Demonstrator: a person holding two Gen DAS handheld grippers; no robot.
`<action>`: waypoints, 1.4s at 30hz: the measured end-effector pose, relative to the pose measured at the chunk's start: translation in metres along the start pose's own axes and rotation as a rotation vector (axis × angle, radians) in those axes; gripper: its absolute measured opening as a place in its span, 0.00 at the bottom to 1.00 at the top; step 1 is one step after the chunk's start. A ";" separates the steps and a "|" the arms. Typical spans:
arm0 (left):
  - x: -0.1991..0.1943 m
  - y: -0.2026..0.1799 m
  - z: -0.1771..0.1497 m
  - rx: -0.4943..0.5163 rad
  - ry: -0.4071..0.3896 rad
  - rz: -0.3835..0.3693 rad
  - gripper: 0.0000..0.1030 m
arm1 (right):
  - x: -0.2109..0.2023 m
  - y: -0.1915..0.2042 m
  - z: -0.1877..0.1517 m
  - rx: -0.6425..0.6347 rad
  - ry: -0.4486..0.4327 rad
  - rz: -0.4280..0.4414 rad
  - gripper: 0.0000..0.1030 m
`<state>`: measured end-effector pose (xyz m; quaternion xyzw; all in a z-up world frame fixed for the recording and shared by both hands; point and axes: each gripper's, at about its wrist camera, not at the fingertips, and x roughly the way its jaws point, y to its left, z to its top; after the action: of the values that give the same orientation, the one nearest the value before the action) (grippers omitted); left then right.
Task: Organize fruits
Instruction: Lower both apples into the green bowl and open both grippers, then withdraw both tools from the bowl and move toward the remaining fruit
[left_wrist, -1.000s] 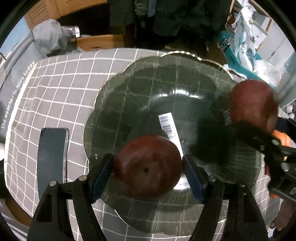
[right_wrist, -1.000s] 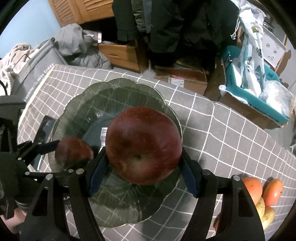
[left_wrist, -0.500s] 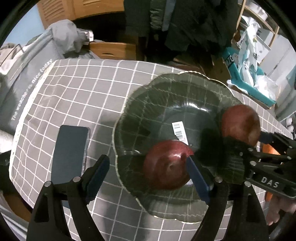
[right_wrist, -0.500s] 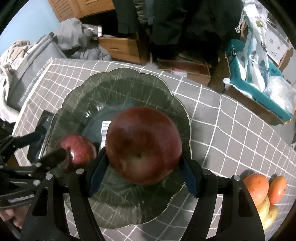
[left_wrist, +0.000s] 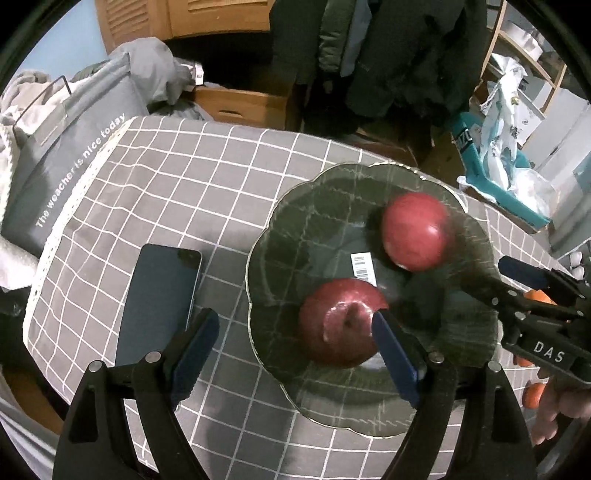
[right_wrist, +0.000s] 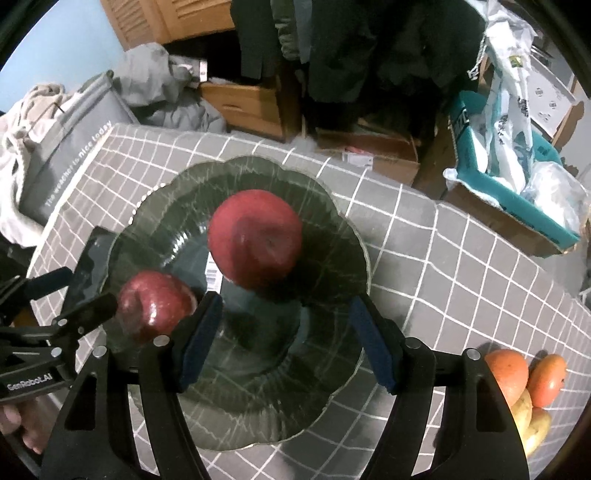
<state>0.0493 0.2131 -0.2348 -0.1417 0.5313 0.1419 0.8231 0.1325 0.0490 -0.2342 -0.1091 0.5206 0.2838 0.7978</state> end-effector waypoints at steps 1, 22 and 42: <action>-0.002 -0.001 0.000 0.000 -0.003 -0.002 0.84 | -0.005 -0.001 0.000 0.000 -0.011 -0.004 0.72; -0.099 -0.052 0.002 0.086 -0.201 -0.084 0.84 | -0.146 -0.027 -0.019 0.032 -0.287 -0.158 0.74; -0.167 -0.110 -0.014 0.201 -0.328 -0.152 0.91 | -0.260 -0.064 -0.075 0.063 -0.464 -0.268 0.81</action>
<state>0.0138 0.0929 -0.0786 -0.0735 0.3895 0.0465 0.9169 0.0334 -0.1268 -0.0422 -0.0840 0.3135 0.1768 0.9292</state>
